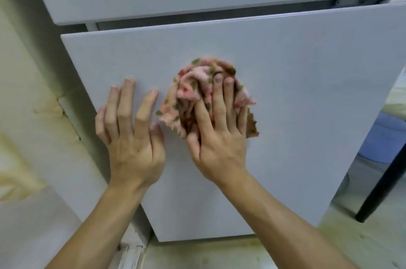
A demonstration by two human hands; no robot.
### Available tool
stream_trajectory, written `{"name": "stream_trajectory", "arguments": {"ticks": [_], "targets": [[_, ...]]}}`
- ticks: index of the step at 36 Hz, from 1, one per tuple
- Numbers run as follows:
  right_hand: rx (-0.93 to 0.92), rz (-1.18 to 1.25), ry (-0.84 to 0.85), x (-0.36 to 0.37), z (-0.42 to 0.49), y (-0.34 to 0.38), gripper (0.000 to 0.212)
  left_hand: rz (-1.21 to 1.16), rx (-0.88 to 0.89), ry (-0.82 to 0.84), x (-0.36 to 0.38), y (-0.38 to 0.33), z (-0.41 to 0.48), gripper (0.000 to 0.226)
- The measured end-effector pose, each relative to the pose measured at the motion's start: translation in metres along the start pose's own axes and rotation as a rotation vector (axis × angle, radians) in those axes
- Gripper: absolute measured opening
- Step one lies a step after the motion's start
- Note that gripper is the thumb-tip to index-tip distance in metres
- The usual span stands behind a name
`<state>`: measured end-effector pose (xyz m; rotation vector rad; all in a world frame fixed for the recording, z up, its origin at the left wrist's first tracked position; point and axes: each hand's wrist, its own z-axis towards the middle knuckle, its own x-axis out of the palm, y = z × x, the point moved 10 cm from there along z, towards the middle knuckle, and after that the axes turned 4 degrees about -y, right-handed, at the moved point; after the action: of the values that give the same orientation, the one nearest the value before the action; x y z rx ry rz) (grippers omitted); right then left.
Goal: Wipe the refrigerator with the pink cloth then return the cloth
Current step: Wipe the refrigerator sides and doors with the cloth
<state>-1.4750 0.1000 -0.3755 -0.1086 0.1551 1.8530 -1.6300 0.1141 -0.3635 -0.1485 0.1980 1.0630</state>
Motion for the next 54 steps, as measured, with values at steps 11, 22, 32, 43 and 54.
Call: {"name": "stream_trajectory", "arguments": {"ticks": [11, 22, 32, 43, 54], "targets": [[-0.371, 0.022, 0.331, 0.026, -0.108, 0.012, 0.065, -0.035, -0.034, -0.036, -0.003, 0.011, 0.001, 0.053], [0.335, 0.262, -0.106, -0.006, 0.064, 0.022, 0.082, -0.064, 0.003, -0.021, -0.016, 0.028, -0.006, 0.048], [-0.288, 0.124, 0.243, 0.05, -0.1, 0.073, 0.045, -0.074, 0.007, 0.014, -0.022, 0.055, -0.012, 0.061], [-0.305, 0.171, 0.302, 0.042, -0.081, 0.075, 0.054, 0.0, -0.067, 0.03, -0.026, 0.076, -0.012, 0.062], [0.219, 0.227, 0.004, 0.034, 0.054, 0.113, 0.061, -0.043, -0.122, -0.042, -0.034, 0.09, -0.012, 0.064]]}}
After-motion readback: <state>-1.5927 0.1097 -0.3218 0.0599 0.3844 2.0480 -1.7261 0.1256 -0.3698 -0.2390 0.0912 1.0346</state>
